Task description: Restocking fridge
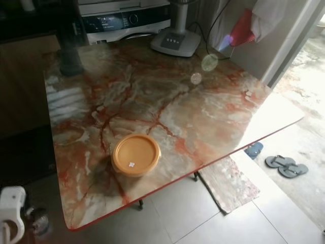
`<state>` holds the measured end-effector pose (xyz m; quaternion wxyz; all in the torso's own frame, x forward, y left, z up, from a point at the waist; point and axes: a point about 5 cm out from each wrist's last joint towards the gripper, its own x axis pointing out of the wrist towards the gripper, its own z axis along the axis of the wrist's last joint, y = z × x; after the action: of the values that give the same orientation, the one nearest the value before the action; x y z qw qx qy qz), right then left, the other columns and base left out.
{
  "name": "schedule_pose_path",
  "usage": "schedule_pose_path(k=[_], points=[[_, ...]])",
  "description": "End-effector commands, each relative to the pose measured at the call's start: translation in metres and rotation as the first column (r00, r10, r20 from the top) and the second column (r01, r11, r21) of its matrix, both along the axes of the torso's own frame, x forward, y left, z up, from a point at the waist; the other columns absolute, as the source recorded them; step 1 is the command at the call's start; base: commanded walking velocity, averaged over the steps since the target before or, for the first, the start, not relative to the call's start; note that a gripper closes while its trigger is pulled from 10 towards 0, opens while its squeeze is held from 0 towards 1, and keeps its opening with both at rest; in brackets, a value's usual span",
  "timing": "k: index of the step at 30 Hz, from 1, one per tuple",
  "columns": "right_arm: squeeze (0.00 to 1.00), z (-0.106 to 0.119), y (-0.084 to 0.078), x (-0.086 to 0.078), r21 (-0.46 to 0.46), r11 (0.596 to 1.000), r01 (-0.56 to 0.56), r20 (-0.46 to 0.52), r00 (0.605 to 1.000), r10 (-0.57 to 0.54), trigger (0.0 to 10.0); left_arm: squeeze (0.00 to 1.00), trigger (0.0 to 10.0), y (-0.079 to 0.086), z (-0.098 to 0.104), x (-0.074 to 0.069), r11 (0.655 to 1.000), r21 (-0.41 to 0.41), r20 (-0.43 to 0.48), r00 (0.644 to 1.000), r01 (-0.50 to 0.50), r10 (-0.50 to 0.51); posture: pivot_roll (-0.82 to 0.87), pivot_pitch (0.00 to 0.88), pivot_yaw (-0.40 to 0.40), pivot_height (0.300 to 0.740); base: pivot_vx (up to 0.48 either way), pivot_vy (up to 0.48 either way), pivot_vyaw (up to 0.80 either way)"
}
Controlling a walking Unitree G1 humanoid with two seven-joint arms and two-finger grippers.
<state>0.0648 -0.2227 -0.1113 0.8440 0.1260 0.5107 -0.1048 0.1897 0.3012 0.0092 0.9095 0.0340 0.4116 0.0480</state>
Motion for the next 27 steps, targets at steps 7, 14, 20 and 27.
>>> schedule_pose_path(k=[7,14,20,27], points=[[0.00,0.000,-0.005,-0.008,-0.012,1.000,0.028,-0.015,0.999,-0.028,10.0,0.00,10.0,-0.022,-0.054,-0.019,0.985,0.110,-0.120,0.985,0.136,-0.123,0.25,0.070,-0.063,0.740,0.000,0.000,0.00],[0.00,-0.001,-0.004,-0.011,-0.010,0.999,0.050,-0.021,0.999,-0.051,10.0,0.00,10.0,-0.032,-0.075,-0.026,0.979,0.162,-0.125,0.987,0.120,-0.101,0.23,0.063,-0.050,0.740,0.000,0.000,0.00],[0.00,-0.002,0.001,-0.012,0.001,0.998,0.062,-0.021,0.998,-0.062,10.0,0.00,10.0,-0.029,-0.076,-0.025,0.974,0.186,-0.123,0.986,0.130,-0.108,0.21,0.063,-0.010,0.740,0.000,0.000,0.00],[0.00,-0.003,0.004,-0.012,0.012,0.997,0.072,-0.019,0.997,-0.072,10.0,0.00,10.0,-0.029,-0.079,-0.028,0.971,0.198,-0.142,0.984,0.132,-0.105,0.20,0.062,-0.005,0.740,0.000,0.000,0.00]])
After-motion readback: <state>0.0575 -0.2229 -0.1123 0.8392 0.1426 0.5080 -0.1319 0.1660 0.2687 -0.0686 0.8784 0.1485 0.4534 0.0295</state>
